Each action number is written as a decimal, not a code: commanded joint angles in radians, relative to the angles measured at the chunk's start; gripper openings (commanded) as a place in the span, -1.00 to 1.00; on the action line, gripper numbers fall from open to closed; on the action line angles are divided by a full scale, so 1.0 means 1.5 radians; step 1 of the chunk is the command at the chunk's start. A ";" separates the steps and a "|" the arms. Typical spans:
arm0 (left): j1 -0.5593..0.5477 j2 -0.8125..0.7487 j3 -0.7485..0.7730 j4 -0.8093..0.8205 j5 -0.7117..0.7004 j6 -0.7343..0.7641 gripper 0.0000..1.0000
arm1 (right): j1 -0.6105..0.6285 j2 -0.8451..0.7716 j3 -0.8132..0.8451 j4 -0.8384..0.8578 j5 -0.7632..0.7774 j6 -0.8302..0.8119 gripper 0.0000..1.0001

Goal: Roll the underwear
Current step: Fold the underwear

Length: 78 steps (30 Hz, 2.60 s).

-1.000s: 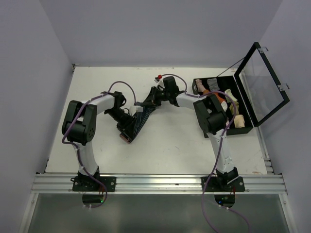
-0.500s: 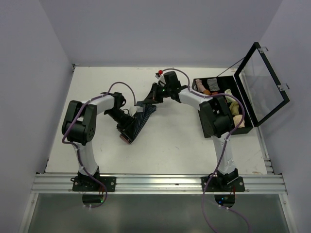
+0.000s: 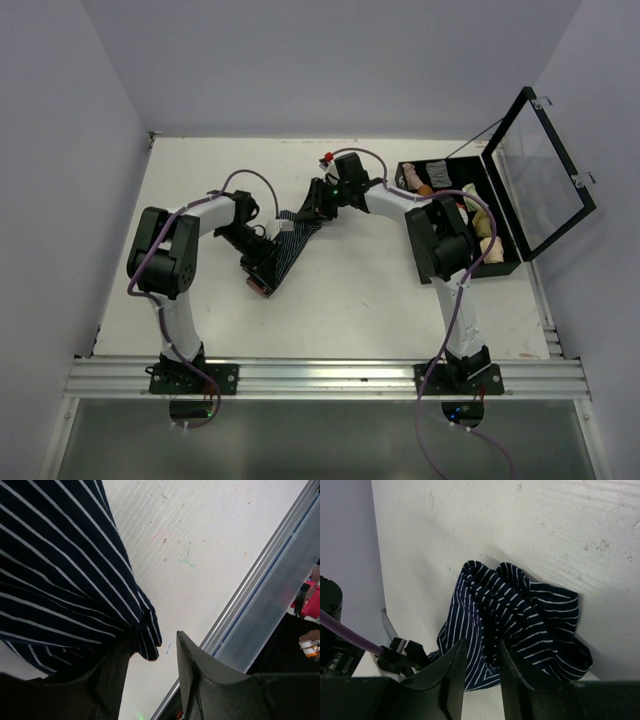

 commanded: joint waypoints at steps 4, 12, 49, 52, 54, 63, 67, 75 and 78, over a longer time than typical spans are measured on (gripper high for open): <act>-0.002 0.045 -0.043 0.070 -0.113 0.032 -0.01 | 0.006 0.004 0.019 -0.051 0.041 -0.022 -0.27; -0.002 0.049 -0.042 0.070 -0.109 0.031 0.01 | 0.006 0.020 0.026 -0.073 0.067 -0.024 -0.07; -0.002 0.061 -0.040 0.064 -0.102 0.032 0.09 | 0.030 0.071 0.072 -0.004 0.010 0.016 -0.08; -0.002 0.061 -0.042 0.065 -0.101 0.032 0.10 | 0.030 0.060 0.069 0.008 0.000 0.022 -0.27; -0.002 0.061 -0.045 0.067 -0.100 0.032 0.11 | 0.029 0.051 0.066 0.009 -0.009 0.023 -0.43; -0.002 0.059 -0.056 0.078 -0.094 0.028 0.12 | 0.025 -0.006 0.060 0.009 -0.010 0.016 -0.98; -0.002 0.055 -0.059 0.080 -0.094 0.026 0.12 | 0.025 -0.013 0.064 -0.010 -0.009 0.014 -1.00; -0.002 0.055 -0.061 0.082 -0.090 0.024 0.14 | 0.029 -0.019 0.073 -0.040 0.005 -0.005 -0.47; -0.002 0.057 -0.058 0.080 -0.088 0.025 0.15 | 0.032 -0.011 0.071 -0.044 0.009 -0.009 -0.63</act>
